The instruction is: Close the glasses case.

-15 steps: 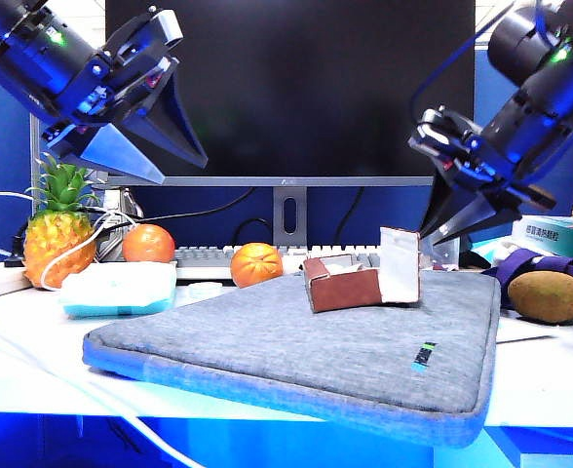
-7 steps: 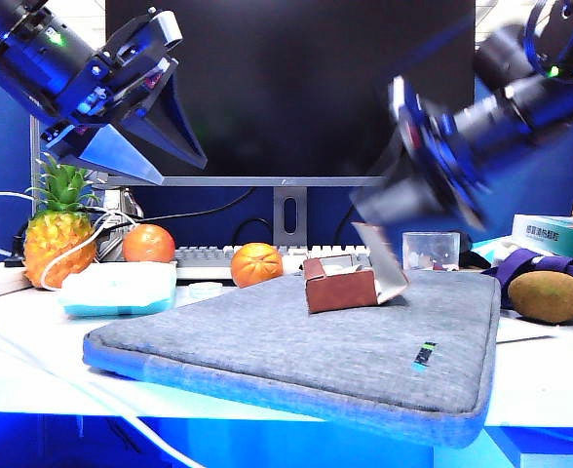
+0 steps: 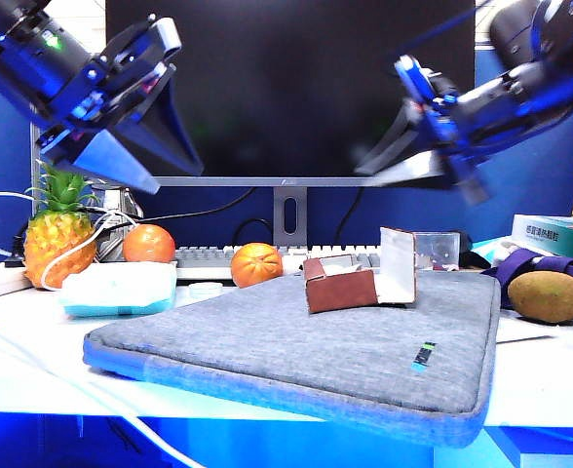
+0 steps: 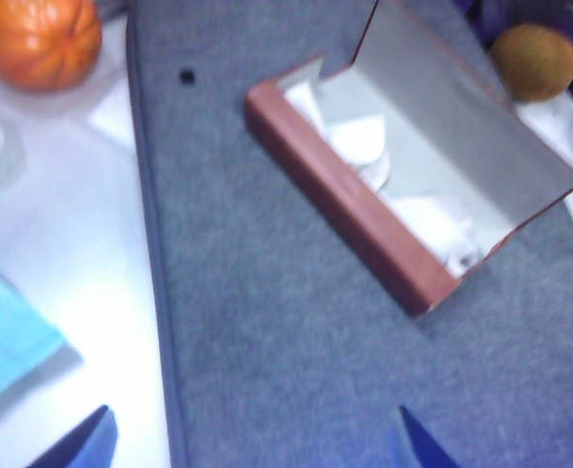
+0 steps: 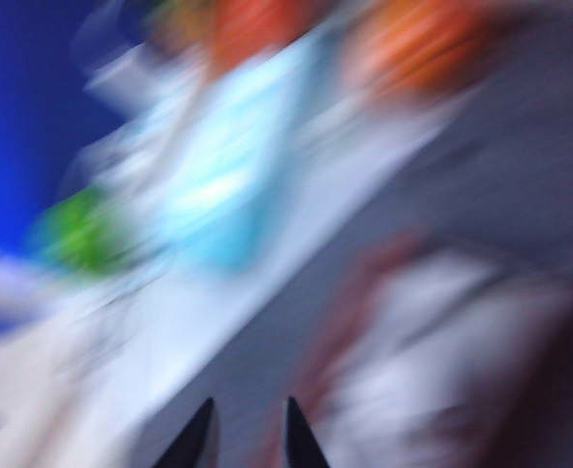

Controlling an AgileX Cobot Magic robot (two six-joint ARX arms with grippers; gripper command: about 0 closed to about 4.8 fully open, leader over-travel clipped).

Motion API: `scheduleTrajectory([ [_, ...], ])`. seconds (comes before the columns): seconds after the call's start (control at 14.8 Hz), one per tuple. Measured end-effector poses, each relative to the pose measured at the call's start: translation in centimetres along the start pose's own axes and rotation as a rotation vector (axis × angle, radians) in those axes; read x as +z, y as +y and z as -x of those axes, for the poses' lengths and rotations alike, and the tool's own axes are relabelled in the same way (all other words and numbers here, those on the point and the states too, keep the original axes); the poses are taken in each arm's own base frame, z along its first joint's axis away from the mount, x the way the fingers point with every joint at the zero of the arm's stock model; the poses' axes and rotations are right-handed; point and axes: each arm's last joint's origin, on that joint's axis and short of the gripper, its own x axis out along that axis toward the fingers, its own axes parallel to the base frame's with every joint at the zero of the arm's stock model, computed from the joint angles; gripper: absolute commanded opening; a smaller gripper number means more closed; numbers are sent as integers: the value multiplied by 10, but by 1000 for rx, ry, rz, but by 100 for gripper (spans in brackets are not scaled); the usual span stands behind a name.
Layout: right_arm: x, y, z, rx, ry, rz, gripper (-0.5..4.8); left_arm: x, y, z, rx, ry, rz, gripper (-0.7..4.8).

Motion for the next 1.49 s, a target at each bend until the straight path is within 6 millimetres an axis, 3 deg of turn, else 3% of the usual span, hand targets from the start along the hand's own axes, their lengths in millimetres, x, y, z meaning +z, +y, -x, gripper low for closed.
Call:
scheduleTrajectory([
  [0.2, 5, 9, 5, -276, 52, 142, 95, -1, 0, 0, -1, 14, 5, 372],
  [0.41, -22, 15, -11, -458, 250, 263, 95, -1, 1, 0, 39, 16, 4, 372],
  [0.75, -29, 23, -21, -402, 279, 294, 95, 2, 2, 0, 55, -15, -7, 372],
  [0.95, -40, 37, -40, -329, 307, 320, 95, 4, 2, 0, 58, -40, -16, 372],
  [1.08, -55, 57, -63, -263, 328, 377, 95, 5, 2, 0, 58, -46, -18, 372],
  [1.22, -61, 64, -72, -252, 331, 399, 96, 5, 2, 0, 58, -45, -18, 372],
  [1.29, -51, 64, -70, -296, 303, 407, 106, 5, 2, 0, 58, -46, -21, 372],
  [1.36, -29, 67, -62, -319, 247, 408, 109, 5, 4, 1, 68, -47, -34, 372],
  [1.49, 28, 93, -18, -336, 11, 433, 109, 16, 7, 26, 188, -113, -46, 372],
])
